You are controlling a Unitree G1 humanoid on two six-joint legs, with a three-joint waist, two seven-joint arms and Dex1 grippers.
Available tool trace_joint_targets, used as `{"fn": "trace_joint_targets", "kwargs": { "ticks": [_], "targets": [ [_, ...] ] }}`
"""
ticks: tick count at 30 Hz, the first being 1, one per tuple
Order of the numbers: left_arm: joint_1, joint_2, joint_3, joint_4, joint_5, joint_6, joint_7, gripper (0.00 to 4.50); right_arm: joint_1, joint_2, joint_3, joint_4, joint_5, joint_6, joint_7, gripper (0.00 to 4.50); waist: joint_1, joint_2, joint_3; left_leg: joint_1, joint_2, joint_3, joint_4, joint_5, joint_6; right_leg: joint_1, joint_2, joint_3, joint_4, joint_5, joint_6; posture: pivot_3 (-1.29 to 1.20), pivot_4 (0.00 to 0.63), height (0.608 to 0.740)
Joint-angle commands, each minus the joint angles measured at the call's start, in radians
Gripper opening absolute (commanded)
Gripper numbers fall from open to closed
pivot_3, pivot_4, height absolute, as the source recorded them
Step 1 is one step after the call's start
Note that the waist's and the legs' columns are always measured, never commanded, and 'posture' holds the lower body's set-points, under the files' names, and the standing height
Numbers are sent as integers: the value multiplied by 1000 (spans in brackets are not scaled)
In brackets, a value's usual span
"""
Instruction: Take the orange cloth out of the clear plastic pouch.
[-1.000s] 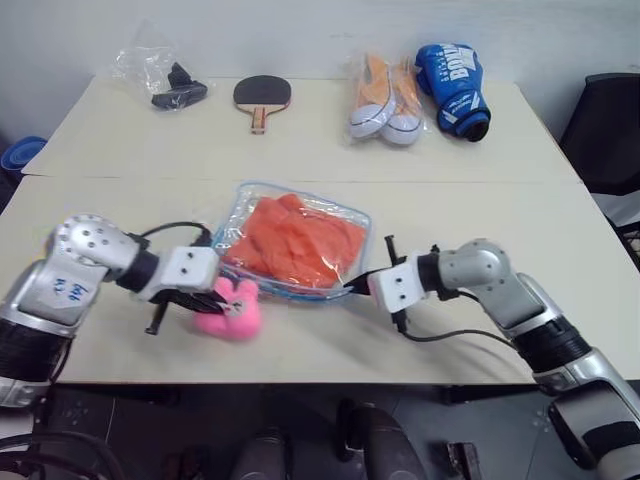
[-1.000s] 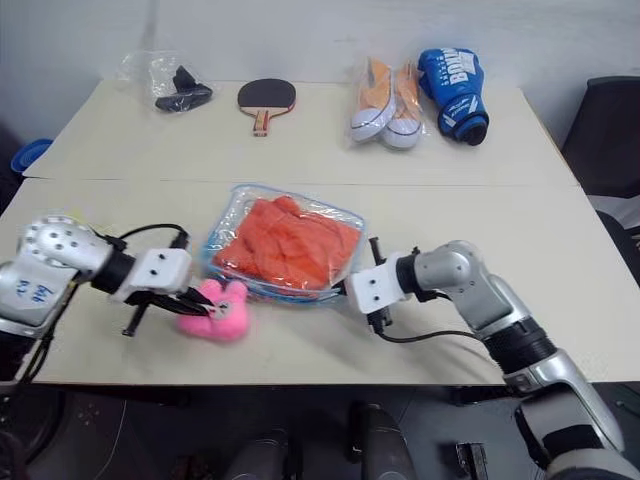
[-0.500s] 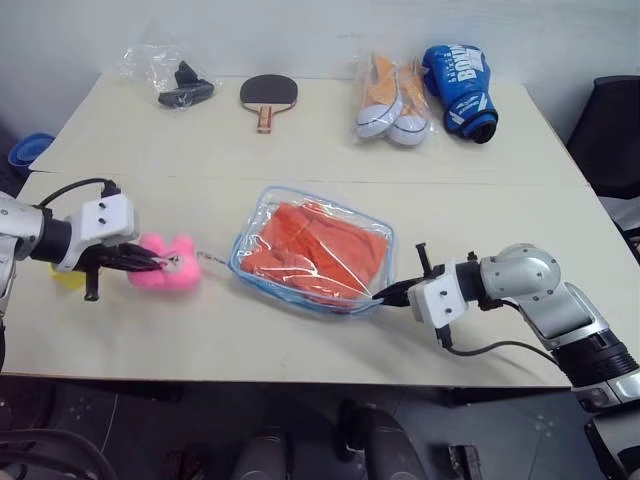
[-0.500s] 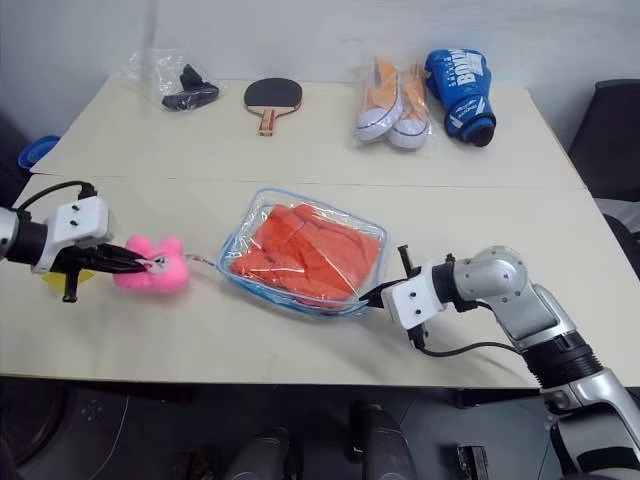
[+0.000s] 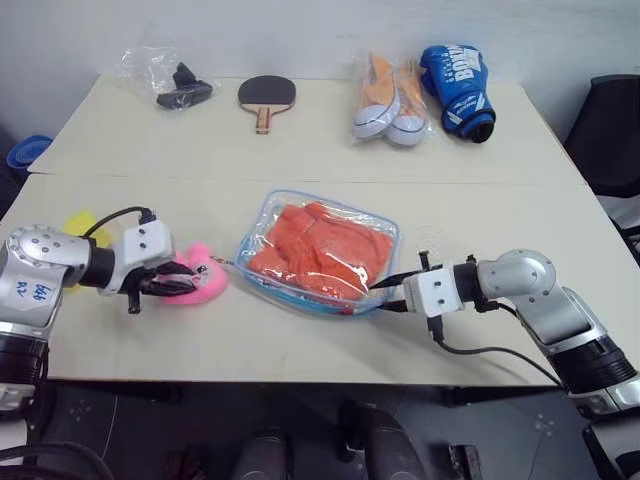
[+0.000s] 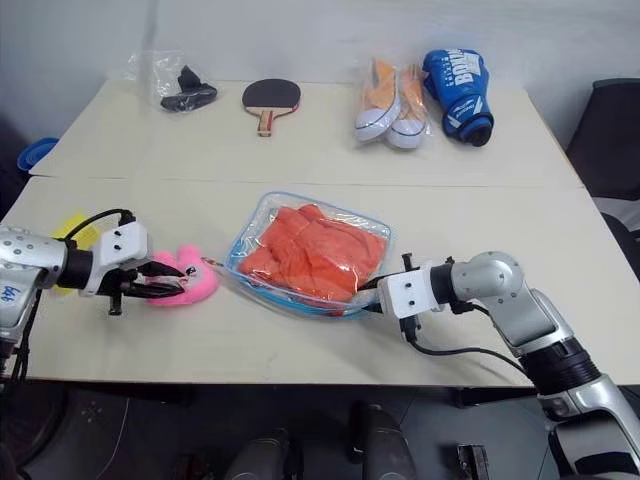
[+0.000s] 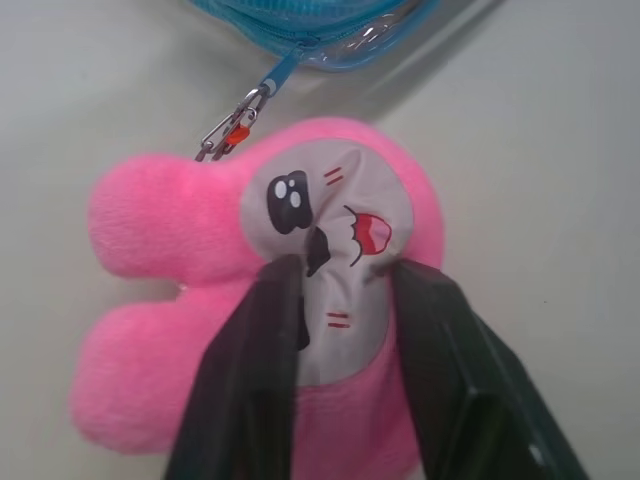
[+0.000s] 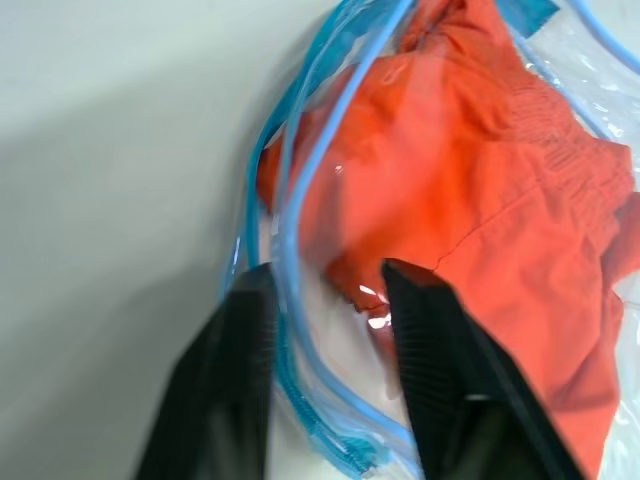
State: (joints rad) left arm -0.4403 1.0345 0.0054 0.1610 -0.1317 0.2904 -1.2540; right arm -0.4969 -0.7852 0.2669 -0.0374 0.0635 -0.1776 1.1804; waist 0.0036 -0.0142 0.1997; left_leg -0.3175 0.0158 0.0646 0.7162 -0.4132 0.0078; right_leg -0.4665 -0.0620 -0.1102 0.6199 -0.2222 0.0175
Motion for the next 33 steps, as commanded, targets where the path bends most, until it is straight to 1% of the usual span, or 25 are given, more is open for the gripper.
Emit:
{"fn": "trace_joint_targets", "kwargs": {
  "ticks": [1,3,4,5,6,8,10,12,16,19,21,23,25,28,30,33],
  "targets": [
    [57,10,50,-16,-18,8,26,3011,41,-21,-67,-97,53,82,-24,3123,-1,0,0,0,0,0,0,0,0,0,0,0,0,0,0,0,150,740],
    [81,15,86,-7,-19,-9,57,3705,78,-21,-99,-148,72,137,-48,3886,-1,0,0,0,0,0,0,0,0,0,0,0,0,0,0,0,150,740],
    [96,20,114,-2,-38,-12,54,3977,101,-21,-119,-179,81,168,-66,4172,-2,0,0,0,0,0,0,0,0,0,0,0,0,0,0,0,150,740],
    [114,29,143,-6,-67,-4,34,4343,126,-23,-138,-211,95,204,-79,4500,-4,0,0,0,0,0,0,0,-1,0,0,0,0,0,0,0,150,740],
    [127,35,163,-11,-88,2,19,4460,143,-25,-152,-234,104,231,-86,4500,-6,0,0,0,0,0,0,0,-1,0,0,0,0,0,0,0,150,740],
    [167,60,234,-27,-180,71,-53,4460,199,-31,-199,-302,163,315,-100,4500,-7,0,0,0,1,0,-1,-1,-1,0,1,0,0,0,0,0,150,740],
    [170,65,279,-36,-238,135,-59,4460,241,-29,-242,-358,205,376,-124,4500,-4,1,0,0,2,0,-1,-1,-2,0,1,-1,0,-1,-1,0,150,740],
    [172,75,293,-54,-268,185,-64,4460,259,-28,-265,-390,218,415,-146,4500,-3,1,0,0,2,0,-1,-1,-2,0,1,-1,0,-1,-1,0,150,740],
    [191,128,309,-98,-318,221,-142,4460,275,-29,-294,-433,230,470,-184,4500,-1,1,0,1,1,-1,-1,-1,-2,0,0,0,0,-1,-1,0,150,740],
    [63,156,268,-112,-356,254,-170,4460,283,-35,-305,-451,232,490,-195,4500,3,0,0,0,1,-1,-1,-1,-2,0,1,-1,-1,-1,-1,0,150,740],
    [-68,137,213,-125,-343,230,-156,4460,289,-38,-311,-462,236,499,-199,4500,8,0,0,0,0,-1,0,-1,-2,0,1,-1,-1,-1,-1,0,150,740],
    [-233,64,110,-138,-269,171,-98,4460,296,-39,-316,-477,240,511,-207,4500,21,0,0,-1,0,-1,0,-1,-2,0,1,-1,-1,-1,-1,0,150,740],
    [-313,-6,1,-152,-157,38,-66,4460,298,-35,-311,-485,238,518,-216,4500,26,1,0,0,-2,0,0,-1,-1,2,1,0,0,0,0,0,150,740],
    [-322,-77,-117,-133,-10,-222,-57,4460,301,-31,-303,-500,236,529,-234,4500,18,1,-1,-1,-2,3,-1,-1,-1,3,1,3,-1,1,2,0,150,740],
    [-317,-103,-166,-86,68,-384,-45,4460,305,-29,-302,-510,236,536,-243,4500,8,1,0,-1,-1,5,-1,-1,-1,2,3,4,-2,1,2,0,150,740],
    [-327,-143,-209,7,134,-556,-16,4460,316,-30,-305,-522,233,540,-257,4500,-1,1,0,0,1,4,-1,-1,-2,1,5,4,-1,1,1,0,150,740]
  ]
}}
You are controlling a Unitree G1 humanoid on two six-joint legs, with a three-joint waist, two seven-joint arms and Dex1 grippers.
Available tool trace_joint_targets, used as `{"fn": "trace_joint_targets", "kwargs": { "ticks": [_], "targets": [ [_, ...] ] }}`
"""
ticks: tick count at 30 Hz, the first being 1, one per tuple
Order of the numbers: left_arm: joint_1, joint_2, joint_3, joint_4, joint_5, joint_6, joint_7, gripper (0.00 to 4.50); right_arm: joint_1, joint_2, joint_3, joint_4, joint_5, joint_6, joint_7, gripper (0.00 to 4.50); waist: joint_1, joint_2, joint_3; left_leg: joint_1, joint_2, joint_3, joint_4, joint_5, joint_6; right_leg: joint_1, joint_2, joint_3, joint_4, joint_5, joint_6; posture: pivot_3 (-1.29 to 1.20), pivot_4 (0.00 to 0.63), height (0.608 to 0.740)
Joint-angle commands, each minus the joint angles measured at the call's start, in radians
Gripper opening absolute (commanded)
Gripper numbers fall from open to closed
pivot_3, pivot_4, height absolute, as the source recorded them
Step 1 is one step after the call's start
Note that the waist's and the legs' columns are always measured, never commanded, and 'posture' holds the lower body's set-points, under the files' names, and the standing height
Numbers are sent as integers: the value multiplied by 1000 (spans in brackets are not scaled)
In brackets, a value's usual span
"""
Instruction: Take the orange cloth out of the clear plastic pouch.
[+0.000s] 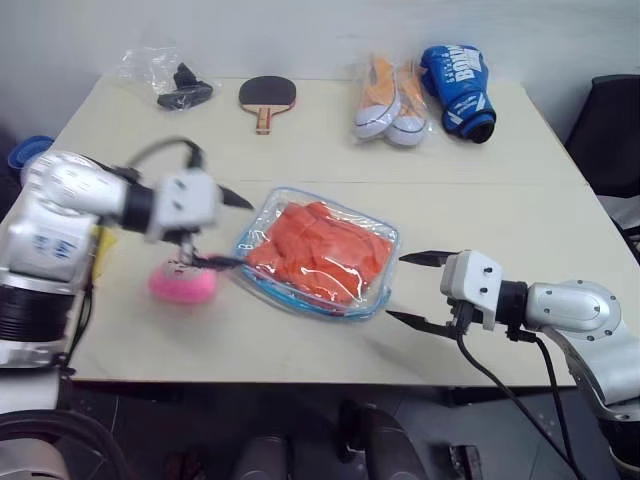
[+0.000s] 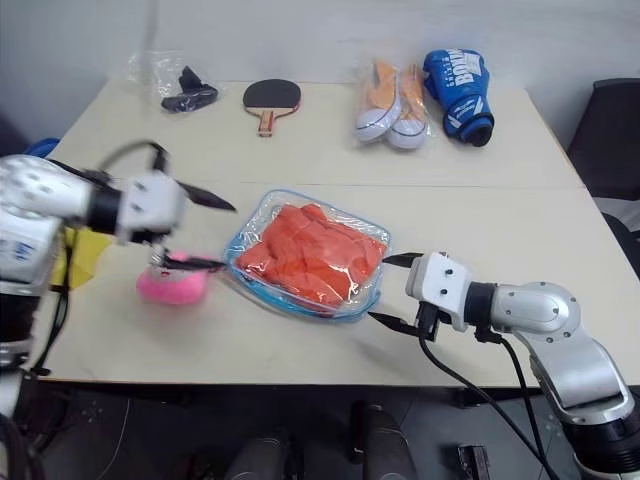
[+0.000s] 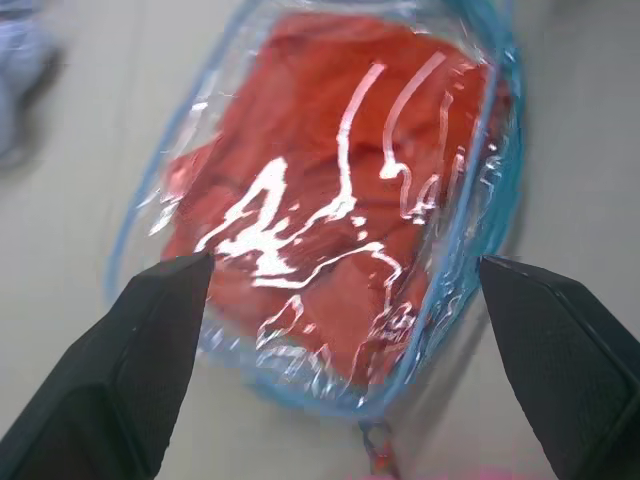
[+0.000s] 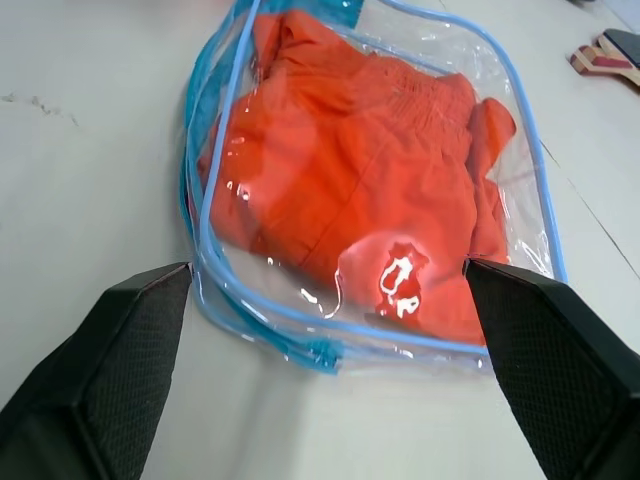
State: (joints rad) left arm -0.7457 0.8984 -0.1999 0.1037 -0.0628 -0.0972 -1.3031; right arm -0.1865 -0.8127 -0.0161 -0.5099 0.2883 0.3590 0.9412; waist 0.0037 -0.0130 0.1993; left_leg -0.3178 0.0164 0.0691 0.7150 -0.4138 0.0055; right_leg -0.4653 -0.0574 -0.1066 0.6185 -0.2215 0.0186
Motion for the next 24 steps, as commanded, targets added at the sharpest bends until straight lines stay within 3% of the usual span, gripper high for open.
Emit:
{"fn": "trace_joint_targets", "kwargs": {
  "ticks": [1,4,9,10,19,24],
  "targets": [
    [-28,-15,-16,99,92,-226,47,4460,11,-4,-23,-51,6,2,-22,4500,-1,0,0,0,0,0,0,0,0,0,0,0,0,0,0,0,150,740],
    [-49,-36,-45,208,174,-382,100,4460,27,-4,-26,-63,5,4,-36,4500,1,0,0,1,-1,-1,0,0,0,0,-1,0,0,0,0,0,150,740],
    [-64,-74,-47,291,197,-450,142,4460,51,-2,-20,-92,9,12,-53,4500,9,0,0,1,-1,-2,1,0,1,0,-2,-2,0,0,0,0,150,740],
    [-64,-83,-46,298,195,-450,145,4284,53,-2,-19,-94,12,12,-52,4500,12,0,0,1,-1,-2,1,0,1,0,-2,-2,-1,0,0,0,150,740],
    [-68,-112,-28,319,149,-417,131,1804,57,-8,-15,-79,5,-10,-41,4500,20,0,0,0,-1,-2,1,-1,3,0,-2,-2,-1,1,1,0,150,740],
    [-31,-121,-11,255,61,-251,81,238,57,-4,-10,-80,10,-17,-31,4500,20,0,0,0,-1,-2,1,-1,3,0,-2,-2,-1,1,1,0,150,740]
  ]
}}
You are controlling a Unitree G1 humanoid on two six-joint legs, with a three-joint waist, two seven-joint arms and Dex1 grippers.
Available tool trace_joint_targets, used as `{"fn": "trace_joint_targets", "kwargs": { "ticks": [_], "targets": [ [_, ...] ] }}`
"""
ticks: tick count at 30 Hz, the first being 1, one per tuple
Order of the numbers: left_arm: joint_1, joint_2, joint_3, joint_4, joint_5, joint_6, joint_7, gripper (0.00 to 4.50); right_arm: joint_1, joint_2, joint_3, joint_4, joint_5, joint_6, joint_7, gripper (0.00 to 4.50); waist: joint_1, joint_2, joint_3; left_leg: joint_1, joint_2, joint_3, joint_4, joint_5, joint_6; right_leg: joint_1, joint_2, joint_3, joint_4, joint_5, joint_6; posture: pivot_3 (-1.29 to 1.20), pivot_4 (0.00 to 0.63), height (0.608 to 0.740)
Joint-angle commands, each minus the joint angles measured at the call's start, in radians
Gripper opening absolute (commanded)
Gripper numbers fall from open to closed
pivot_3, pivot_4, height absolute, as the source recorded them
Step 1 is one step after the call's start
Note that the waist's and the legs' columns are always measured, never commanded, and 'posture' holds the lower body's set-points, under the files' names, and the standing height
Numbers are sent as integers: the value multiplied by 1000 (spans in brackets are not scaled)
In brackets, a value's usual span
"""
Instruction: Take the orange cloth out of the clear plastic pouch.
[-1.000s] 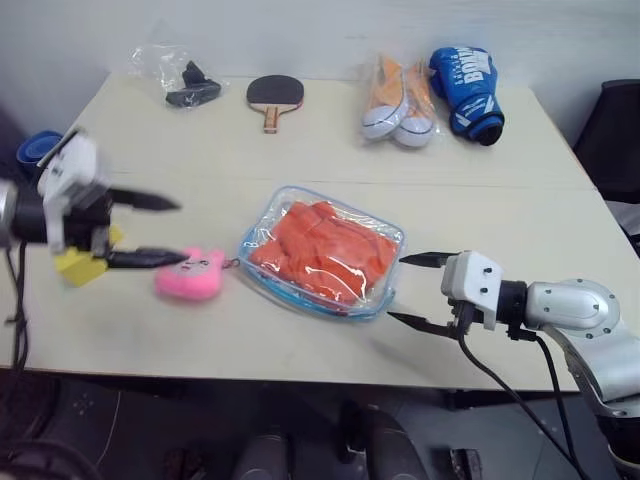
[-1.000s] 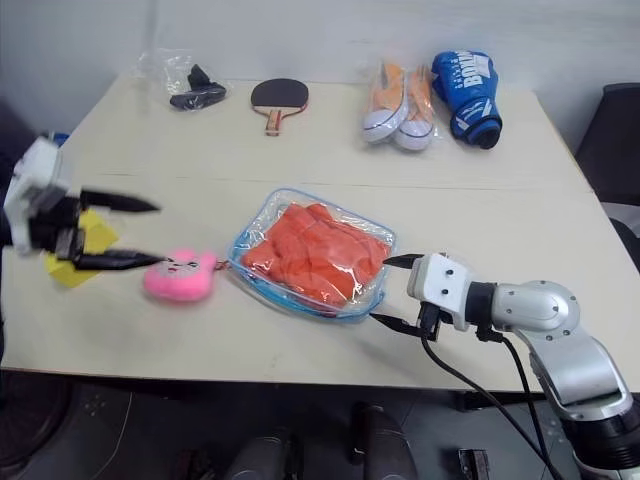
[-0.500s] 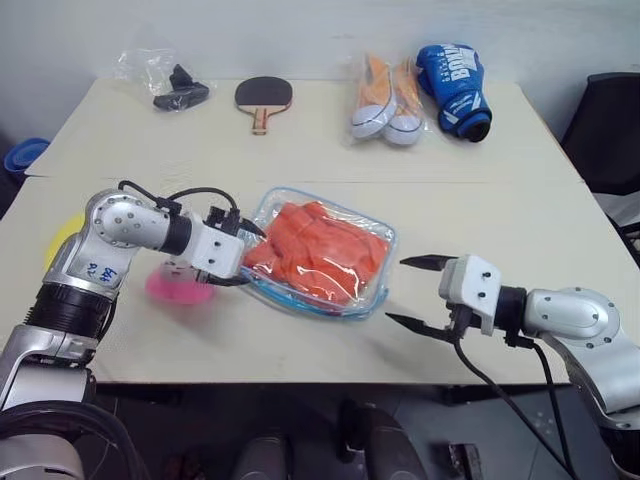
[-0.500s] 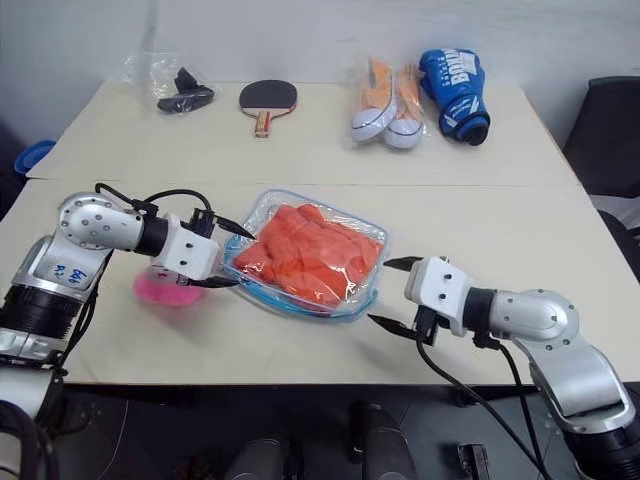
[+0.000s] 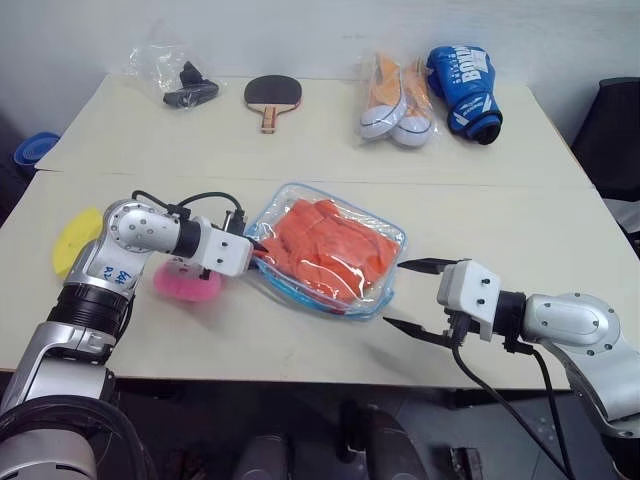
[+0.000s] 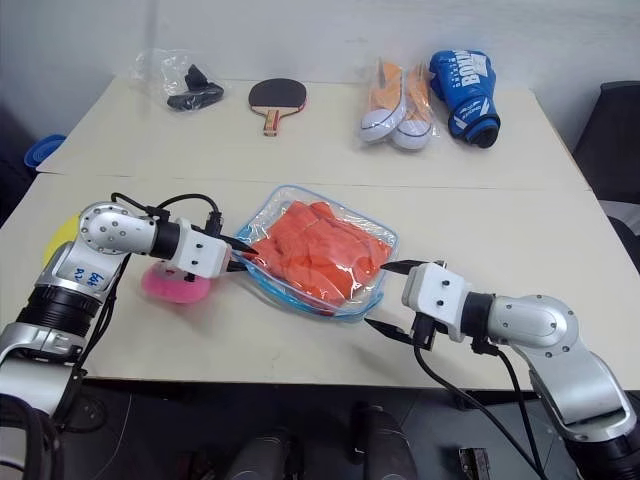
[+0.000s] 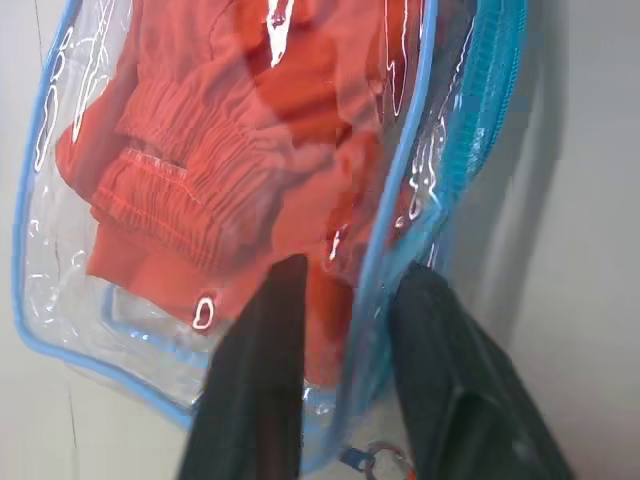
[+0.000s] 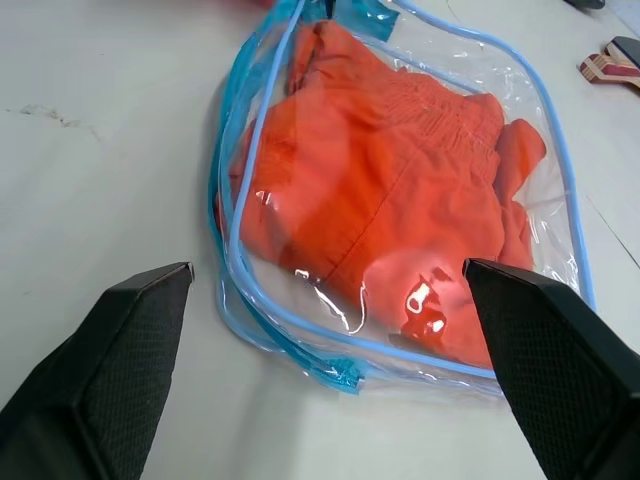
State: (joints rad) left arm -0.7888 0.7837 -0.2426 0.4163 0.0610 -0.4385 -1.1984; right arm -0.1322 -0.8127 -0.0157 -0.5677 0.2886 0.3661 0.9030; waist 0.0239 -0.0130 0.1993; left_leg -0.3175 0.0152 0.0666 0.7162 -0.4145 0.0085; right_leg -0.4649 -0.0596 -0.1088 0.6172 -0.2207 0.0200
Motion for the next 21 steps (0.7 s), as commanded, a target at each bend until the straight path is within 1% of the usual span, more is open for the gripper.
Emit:
{"fn": "trace_joint_targets", "kwargs": {
  "ticks": [1,3,5,8,11,14,18,21],
  "targets": [
    [24,-8,33,-78,-83,151,-36,50,1,-4,-10,-25,15,-24,12,4500,0,0,0,0,0,0,0,0,0,0,0,0,0,0,0,0,150,740],
    [48,-14,38,-125,-106,266,-38,50,-5,-1,-16,-35,41,-16,22,4500,0,0,0,0,0,0,0,0,0,0,0,0,0,0,0,0,150,740],
    [62,-19,44,-158,-115,328,-31,50,-12,0,-23,-41,66,-4,28,4500,0,0,0,0,0,0,0,0,0,0,0,0,0,0,0,0,150,740],
    [74,-52,58,-212,-136,473,7,50,-23,-9,-29,-47,93,11,37,4500,0,0,0,0,0,-1,0,0,0,0,0,0,0,0,0,0,150,740],
    [72,-108,78,-284,-176,681,67,50,-37,1,-37,-54,124,38,23,4500,2,0,0,0,0,-1,1,0,0,1,0,0,0,0,0,0,150,740],
    [71,-183,100,-385,-226,916,156,50,-32,11,-37,-79,148,68,-4,4500,3,0,0,-1,-1,-2,1,0,1,1,-1,0,-1,1,1,0,150,740],
    [56,-264,119,-503,-293,1141,238,50,-13,21,-19,-100,141,88,-41,4500,2,0,0,-1,-1,-3,1,0,1,1,-1,0,-2,1,2,0,150,740],
    [45,-303,107,-560,-306,1214,293,0,-16,54,6,-83,111,89,-90,3906,0,0,0,-1,-1,-2,1,0,0,1,-1,1,-1,1,2,0,150,740]
  ]
}}
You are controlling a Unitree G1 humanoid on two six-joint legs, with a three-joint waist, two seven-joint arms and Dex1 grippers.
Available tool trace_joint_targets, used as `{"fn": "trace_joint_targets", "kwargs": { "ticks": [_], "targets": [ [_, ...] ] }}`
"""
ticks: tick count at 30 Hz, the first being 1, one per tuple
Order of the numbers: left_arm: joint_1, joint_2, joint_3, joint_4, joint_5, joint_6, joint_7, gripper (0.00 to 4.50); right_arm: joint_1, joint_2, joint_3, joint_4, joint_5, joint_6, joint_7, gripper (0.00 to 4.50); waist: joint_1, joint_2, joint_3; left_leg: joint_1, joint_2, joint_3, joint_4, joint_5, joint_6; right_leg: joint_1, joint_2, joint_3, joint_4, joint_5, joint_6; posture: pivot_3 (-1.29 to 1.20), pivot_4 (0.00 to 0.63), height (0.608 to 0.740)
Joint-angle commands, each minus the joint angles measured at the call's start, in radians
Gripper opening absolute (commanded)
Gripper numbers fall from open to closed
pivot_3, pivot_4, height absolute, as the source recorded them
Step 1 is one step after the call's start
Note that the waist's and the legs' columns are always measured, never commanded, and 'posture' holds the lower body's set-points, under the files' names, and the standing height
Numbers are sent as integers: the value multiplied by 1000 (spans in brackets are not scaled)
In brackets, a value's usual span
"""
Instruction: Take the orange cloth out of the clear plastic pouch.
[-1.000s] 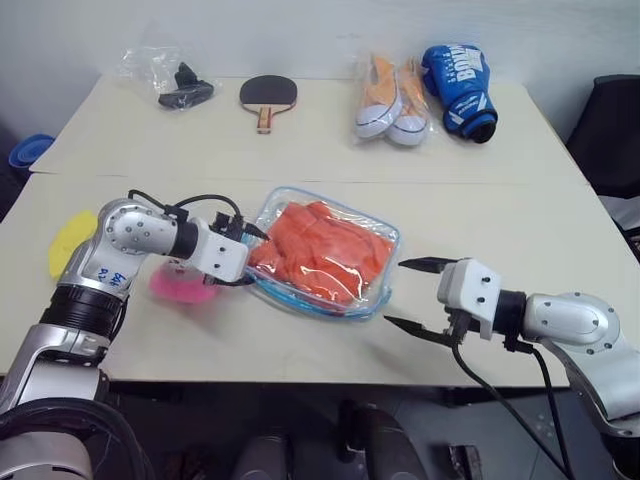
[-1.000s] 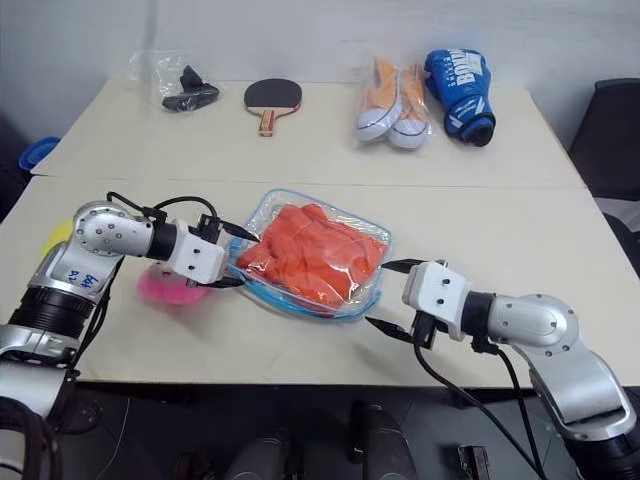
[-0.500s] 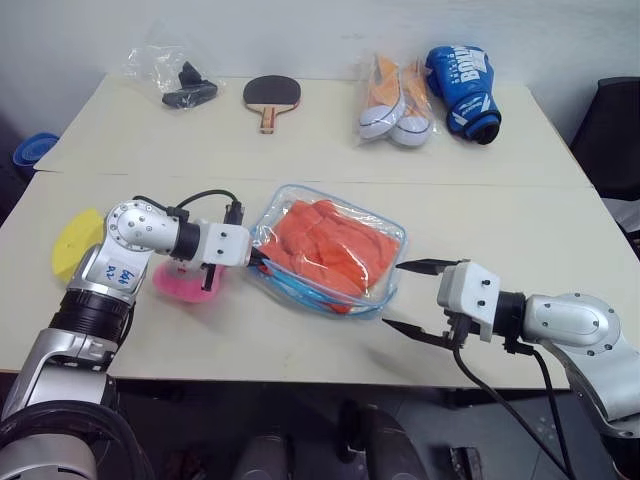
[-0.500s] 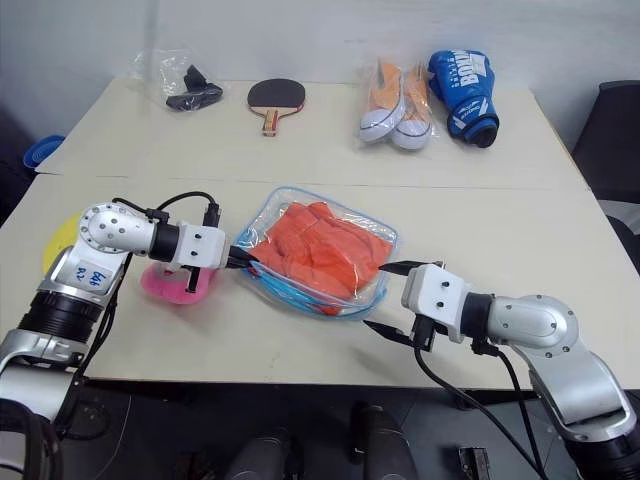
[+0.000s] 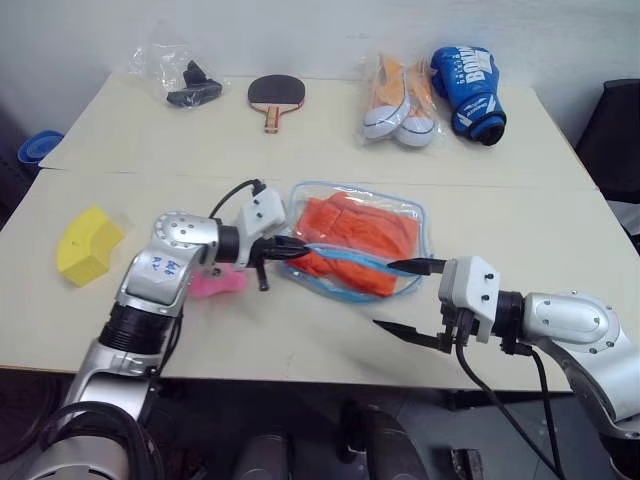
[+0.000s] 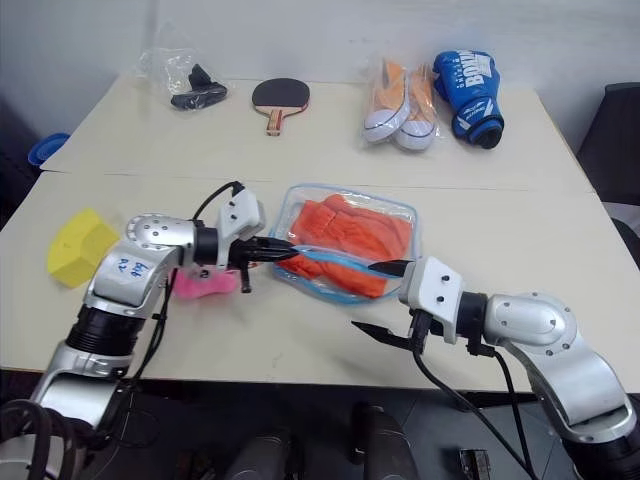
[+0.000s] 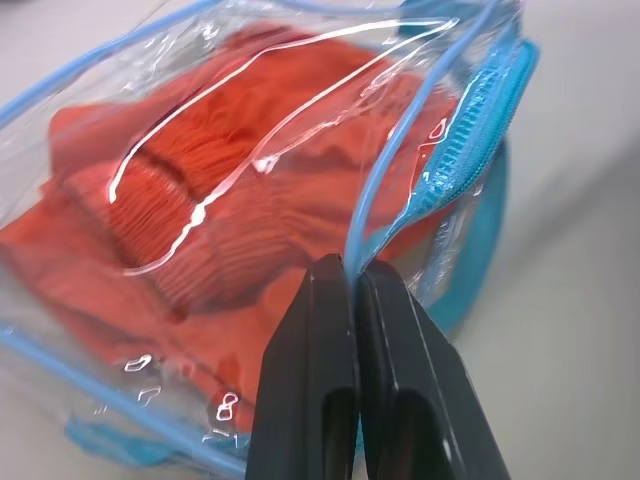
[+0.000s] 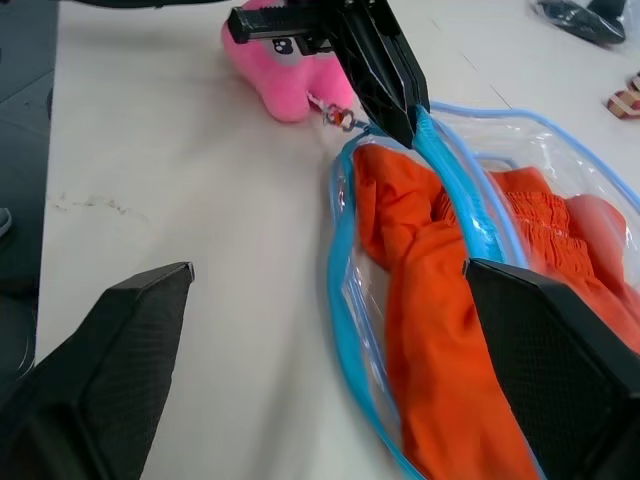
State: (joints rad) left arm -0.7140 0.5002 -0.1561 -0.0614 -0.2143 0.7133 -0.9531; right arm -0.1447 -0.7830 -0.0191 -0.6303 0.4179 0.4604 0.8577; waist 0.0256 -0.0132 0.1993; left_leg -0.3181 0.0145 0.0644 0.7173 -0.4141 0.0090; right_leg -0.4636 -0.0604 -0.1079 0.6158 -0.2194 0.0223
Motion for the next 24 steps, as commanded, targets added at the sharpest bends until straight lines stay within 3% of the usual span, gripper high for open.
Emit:
{"fn": "trace_joint_targets", "kwargs": {
  "ticks": [1,6,15,19,24],
  "targets": [
    [-33,-31,15,-95,-34,75,63,0,-15,40,30,-2,-45,-5,-69,3566,-3,0,0,0,0,0,0,0,0,0,0,0,0,0,0,0,150,740],
    [-42,-57,6,-107,-38,106,113,0,-76,110,137,92,-185,-14,-174,1909,-5,0,0,1,0,1,0,1,-2,0,0,2,1,0,0,0,150,740],
    [-40,-56,-19,-102,-29,83,138,0,-146,188,264,243,-406,-83,-275,1909,-2,0,0,1,0,1,0,1,-2,-1,0,1,1,0,0,0,150,740],
    [-37,-59,-26,-96,-29,71,143,0,-165,218,283,277,-481,-90,-318,3077,-3,0,0,0,0,1,0,1,-2,-1,0,1,1,0,0,0,150,740],
    [-40,-66,-31,-95,-35,74,151,0,-189,246,318,326,-547,-103,-336,3077,-4,0,0,0,0,1,0,1,-2,-1,0,1,1,0,0,0,150,740]
  ]
}}
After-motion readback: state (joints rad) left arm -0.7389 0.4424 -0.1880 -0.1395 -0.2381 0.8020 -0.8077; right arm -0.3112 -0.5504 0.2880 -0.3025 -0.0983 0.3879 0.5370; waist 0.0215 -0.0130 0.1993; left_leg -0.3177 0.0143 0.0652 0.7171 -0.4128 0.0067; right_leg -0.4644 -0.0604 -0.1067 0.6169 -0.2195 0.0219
